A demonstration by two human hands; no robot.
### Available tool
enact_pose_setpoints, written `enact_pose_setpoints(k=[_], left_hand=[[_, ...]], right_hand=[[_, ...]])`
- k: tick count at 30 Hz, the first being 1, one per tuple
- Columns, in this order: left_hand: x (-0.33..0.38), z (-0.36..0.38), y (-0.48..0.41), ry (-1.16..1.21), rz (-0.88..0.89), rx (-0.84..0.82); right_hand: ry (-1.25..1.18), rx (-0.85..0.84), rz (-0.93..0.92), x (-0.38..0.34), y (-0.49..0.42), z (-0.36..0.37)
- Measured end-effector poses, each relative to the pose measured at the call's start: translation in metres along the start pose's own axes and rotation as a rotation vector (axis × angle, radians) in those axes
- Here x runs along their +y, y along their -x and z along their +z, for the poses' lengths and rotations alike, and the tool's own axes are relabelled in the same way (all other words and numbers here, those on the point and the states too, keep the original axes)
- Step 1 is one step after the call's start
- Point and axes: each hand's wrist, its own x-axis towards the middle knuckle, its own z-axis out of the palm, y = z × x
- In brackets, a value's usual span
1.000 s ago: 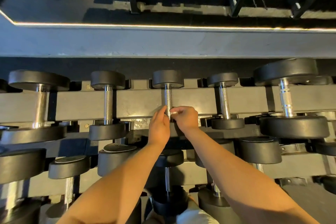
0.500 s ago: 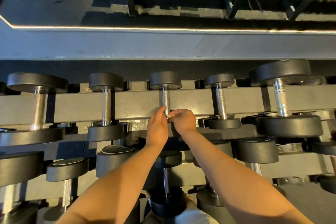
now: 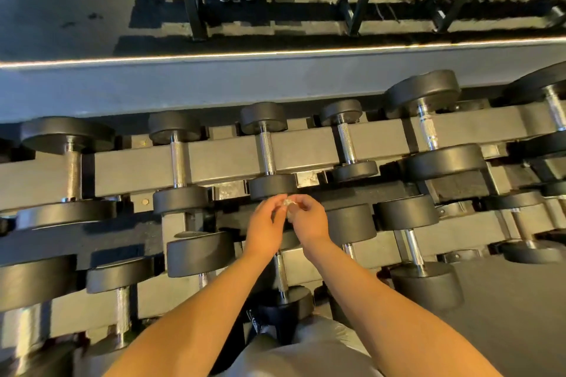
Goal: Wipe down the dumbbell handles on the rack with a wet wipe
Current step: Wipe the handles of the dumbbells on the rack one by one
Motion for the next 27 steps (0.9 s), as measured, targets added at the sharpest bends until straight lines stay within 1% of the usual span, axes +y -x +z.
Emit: enact_pose_setpoints(k=[3, 7, 9, 12, 13, 16, 19, 24, 27], left_hand=[[-0.015, 0.001, 0.022, -0.020, -0.007, -0.014], [-0.036, 0.003, 0.046, -0.046, -0.085, 0.029], [-0.047, 0.008, 0.061, -0.048, -0.112, 0.057], [-0.062, 0.019, 0.079, -0.022, -0.182, 0.098], [-0.070, 0.025, 0.086, -0.006, -0.205, 0.117], [-0.090, 0.036, 0.096, 0.030, -0.249, 0.178], [-0.119, 0.051, 0.111, 0.049, -0.240, 0.251], [-0.157, 0.067, 0.128, 0.041, -0.242, 0.249], [-0.180, 0.069, 0.122, 0.068, -0.301, 0.229]], right_hand=[[0.057, 0.041, 0.024, 0.025, 0.017, -0.005], [0.100, 0.041, 0.029, 0.053, 0.034, -0.013], [0.153, 0.015, -0.001, 0.068, 0.043, -0.017], [0.287, -0.030, -0.118, 0.095, 0.052, -0.024], [0.295, -0.035, -0.138, 0.108, 0.055, -0.026], [0.268, -0.021, -0.139, 0.136, 0.062, -0.029], [0.222, -0.037, -0.103, 0.172, 0.068, -0.028], [0.143, 0.007, -0.002, 0.215, 0.064, -0.020], [0.157, 0.013, -0.013, 0.238, 0.051, -0.013]])
